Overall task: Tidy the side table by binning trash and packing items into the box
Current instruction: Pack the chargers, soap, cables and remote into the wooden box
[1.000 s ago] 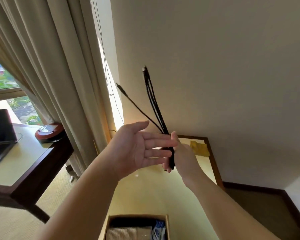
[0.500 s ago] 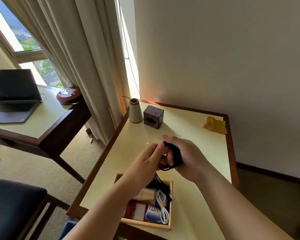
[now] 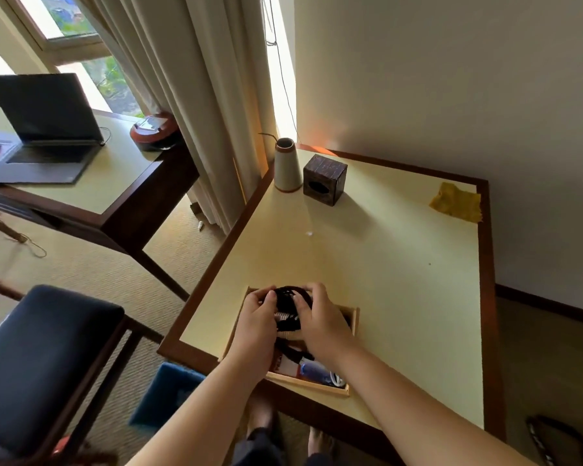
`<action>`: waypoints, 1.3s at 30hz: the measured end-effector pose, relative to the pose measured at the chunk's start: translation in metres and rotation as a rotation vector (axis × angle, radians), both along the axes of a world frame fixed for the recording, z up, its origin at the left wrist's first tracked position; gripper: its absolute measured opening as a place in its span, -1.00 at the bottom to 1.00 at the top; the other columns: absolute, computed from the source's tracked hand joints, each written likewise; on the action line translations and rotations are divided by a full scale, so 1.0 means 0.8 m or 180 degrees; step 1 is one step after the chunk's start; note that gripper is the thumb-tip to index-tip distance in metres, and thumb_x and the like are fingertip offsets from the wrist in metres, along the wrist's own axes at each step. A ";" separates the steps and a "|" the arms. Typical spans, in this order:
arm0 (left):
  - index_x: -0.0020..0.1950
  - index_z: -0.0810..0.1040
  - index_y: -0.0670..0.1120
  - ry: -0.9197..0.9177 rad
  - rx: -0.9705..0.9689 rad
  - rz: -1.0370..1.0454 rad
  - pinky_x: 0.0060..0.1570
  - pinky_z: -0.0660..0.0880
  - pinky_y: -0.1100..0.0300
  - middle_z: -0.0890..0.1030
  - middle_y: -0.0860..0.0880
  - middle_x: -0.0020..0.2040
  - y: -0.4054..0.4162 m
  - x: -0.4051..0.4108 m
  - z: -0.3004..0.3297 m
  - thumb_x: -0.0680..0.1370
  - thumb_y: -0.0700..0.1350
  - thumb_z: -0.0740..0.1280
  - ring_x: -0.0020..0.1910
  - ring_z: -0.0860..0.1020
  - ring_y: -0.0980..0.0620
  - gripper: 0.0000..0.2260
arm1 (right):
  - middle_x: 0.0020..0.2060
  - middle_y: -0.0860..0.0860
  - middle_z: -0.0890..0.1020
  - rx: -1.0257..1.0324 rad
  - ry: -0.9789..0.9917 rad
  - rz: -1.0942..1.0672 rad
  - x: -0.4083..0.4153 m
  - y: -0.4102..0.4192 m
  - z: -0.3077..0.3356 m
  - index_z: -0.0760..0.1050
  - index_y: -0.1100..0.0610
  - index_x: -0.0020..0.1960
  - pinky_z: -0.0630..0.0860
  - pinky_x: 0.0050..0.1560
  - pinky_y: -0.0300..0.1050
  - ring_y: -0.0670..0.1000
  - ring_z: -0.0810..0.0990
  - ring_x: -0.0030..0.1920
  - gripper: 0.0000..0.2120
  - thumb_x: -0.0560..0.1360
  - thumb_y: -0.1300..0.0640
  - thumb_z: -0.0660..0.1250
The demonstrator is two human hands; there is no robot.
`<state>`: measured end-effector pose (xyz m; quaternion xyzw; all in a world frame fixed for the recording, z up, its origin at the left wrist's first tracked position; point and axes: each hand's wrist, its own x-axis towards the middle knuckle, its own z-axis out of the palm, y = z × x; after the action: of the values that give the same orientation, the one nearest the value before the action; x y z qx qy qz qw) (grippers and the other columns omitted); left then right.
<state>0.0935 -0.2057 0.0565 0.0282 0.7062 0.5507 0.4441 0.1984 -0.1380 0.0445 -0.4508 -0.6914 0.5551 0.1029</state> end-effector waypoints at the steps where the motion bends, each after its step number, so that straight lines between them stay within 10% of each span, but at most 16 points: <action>1: 0.24 0.55 0.08 0.0138 -0.0068 -0.0118 0.08 0.67 -0.21 0.65 -0.10 0.17 -0.002 -0.003 -0.009 0.72 0.06 0.22 0.11 0.67 -0.12 -0.83 | 0.09 -0.04 0.61 -0.0002 -0.0066 0.0064 0.001 -0.006 -0.010 0.33 -0.09 0.32 0.61 -0.17 -0.20 -0.05 0.63 0.03 -0.77 0.73 -0.12 0.07; 7: 0.32 0.47 0.10 0.2068 -0.0734 -0.1846 -0.05 0.50 0.31 0.59 0.05 0.22 -0.021 -0.021 -0.053 0.75 -0.06 0.14 0.07 0.56 0.17 -0.80 | 0.09 -0.02 0.59 0.1001 -0.1071 0.0469 -0.001 -0.028 -0.066 0.43 0.01 0.30 0.55 0.02 -0.05 0.02 0.58 0.07 -0.77 0.73 0.03 0.08; 12: 0.37 0.24 0.10 0.3497 -0.0801 -0.3317 -0.14 0.63 0.08 0.64 0.04 0.00 -0.035 -0.058 -0.061 0.67 -0.11 0.26 -0.13 0.62 0.04 -0.67 | 0.16 0.00 0.60 0.1627 -0.0852 0.0544 0.006 -0.041 -0.082 0.41 0.00 0.40 0.62 0.00 -0.01 0.08 0.66 0.06 -0.72 0.70 0.06 0.20; 17: 0.35 0.55 0.06 0.4409 -0.0334 -0.4080 -0.13 0.58 0.09 0.67 0.06 -0.01 -0.059 -0.092 -0.083 0.50 -0.04 0.51 -0.08 0.58 -0.05 -0.57 | 0.07 -0.04 0.63 0.2137 -0.0980 0.0823 0.012 -0.057 -0.096 0.53 0.00 0.37 0.67 -0.03 0.00 0.03 0.67 0.07 -0.72 0.67 0.07 0.28; 22: 0.44 0.57 -0.06 0.4674 -0.0348 -0.4406 -0.08 0.61 0.05 0.58 -0.06 0.19 -0.073 -0.107 -0.090 0.41 -0.04 0.53 0.04 0.54 -0.12 -0.41 | -0.12 0.02 0.60 0.2596 -0.1039 0.0630 0.005 -0.072 -0.101 0.69 0.16 0.19 0.64 -0.19 -0.11 0.02 0.63 -0.11 -0.75 0.51 0.21 0.51; 28: 0.47 0.51 -0.08 0.4611 -0.0479 -0.4742 0.25 0.46 0.01 0.58 -0.04 0.31 -0.078 -0.109 -0.080 0.68 0.18 -0.15 0.25 0.49 -0.09 -0.37 | -0.11 -0.02 0.61 0.2619 -0.1321 0.0629 -0.013 -0.082 -0.095 0.71 0.09 0.08 0.60 -0.14 -0.07 0.02 0.57 -0.06 -0.69 0.65 -0.05 0.25; 34: 0.66 0.18 -0.15 0.4519 -0.1003 -0.5169 0.57 -0.03 -0.09 0.28 -0.12 0.57 -0.080 -0.106 -0.059 0.71 0.28 -0.15 0.52 0.20 -0.13 -0.32 | -0.03 0.00 0.49 0.2556 -0.1706 0.0687 -0.019 -0.086 -0.097 0.68 0.07 0.16 0.54 -0.12 0.02 0.08 0.52 -0.02 -0.67 0.61 -0.07 0.25; 39: 0.38 0.53 -0.01 0.4335 -0.0483 -0.3744 0.15 0.47 -0.08 0.52 -0.09 0.24 -0.071 -0.121 -0.057 0.67 0.20 0.15 0.15 0.48 -0.14 -0.58 | 0.16 0.03 0.53 0.2534 -0.1457 -0.0402 0.018 -0.055 -0.070 0.51 0.06 0.42 0.55 0.17 -0.01 0.05 0.49 0.16 -0.57 0.57 0.08 0.41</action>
<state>-0.0036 -0.2629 0.0112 0.6754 0.7222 0.0506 0.1402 0.2127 -0.1819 -0.0118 -0.5283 -0.8269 0.1253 0.1463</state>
